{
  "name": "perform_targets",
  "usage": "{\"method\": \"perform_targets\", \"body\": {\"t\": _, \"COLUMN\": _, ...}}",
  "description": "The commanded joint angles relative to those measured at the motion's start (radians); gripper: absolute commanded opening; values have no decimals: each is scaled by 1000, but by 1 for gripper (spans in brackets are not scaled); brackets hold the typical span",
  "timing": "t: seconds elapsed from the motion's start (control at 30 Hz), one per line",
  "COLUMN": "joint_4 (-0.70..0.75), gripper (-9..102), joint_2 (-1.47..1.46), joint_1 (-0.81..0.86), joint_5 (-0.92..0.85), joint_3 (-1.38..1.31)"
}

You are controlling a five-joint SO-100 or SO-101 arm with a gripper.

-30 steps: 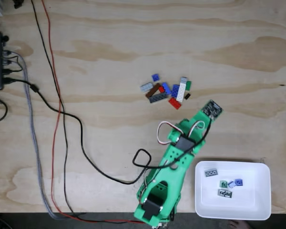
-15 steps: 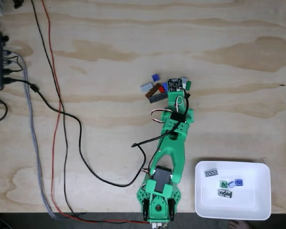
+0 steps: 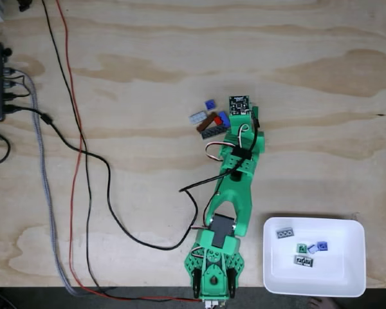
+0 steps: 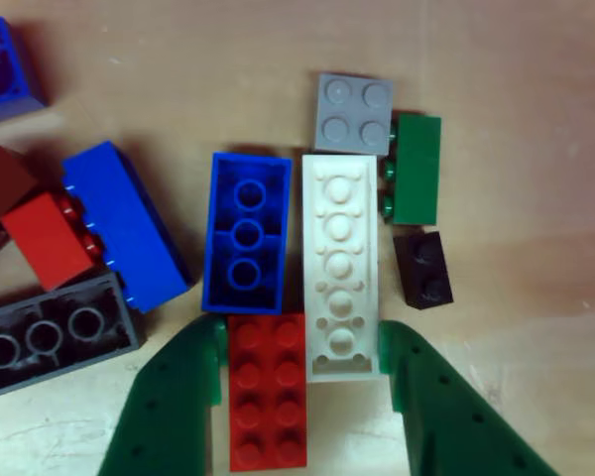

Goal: Put all lego bricks in the bin.

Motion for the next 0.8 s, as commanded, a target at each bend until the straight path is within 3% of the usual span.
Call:
{"method": "perform_targets", "body": {"t": 0.0, "joint_4": 29, "gripper": 0, "joint_2": 17, "joint_1": -52, "joint_5": 51, "joint_3": 55}}
{"method": "perform_targets", "body": {"t": 0.17, "joint_4": 72, "gripper": 0, "joint_2": 110, "joint_1": -57, "joint_5": 215, "joint_3": 35}}
{"method": "perform_targets", "body": {"t": 0.27, "joint_4": 244, "gripper": 0, "joint_2": 273, "joint_1": -49, "joint_5": 393, "joint_3": -55}}
{"method": "perform_targets", "body": {"t": 0.37, "joint_4": 319, "gripper": 0, "joint_2": 500, "joint_1": -5, "joint_5": 485, "joint_3": -87}}
{"method": "perform_targets", "body": {"t": 0.5, "joint_4": 508, "gripper": 0, "joint_2": 710, "joint_1": 66, "joint_5": 477, "joint_3": -175}}
{"method": "perform_targets", "body": {"t": 0.6, "joint_4": 509, "gripper": 0, "joint_2": 716, "joint_1": 77, "joint_5": 443, "joint_3": -150}}
{"method": "perform_targets", "body": {"t": 0.7, "joint_4": 411, "gripper": 9, "joint_2": 672, "joint_1": 112, "joint_5": 397, "joint_3": -34}}
{"method": "perform_targets", "body": {"t": 0.77, "joint_4": 431, "gripper": 12, "joint_2": 657, "joint_1": 173, "joint_5": 382, "joint_3": 8}}
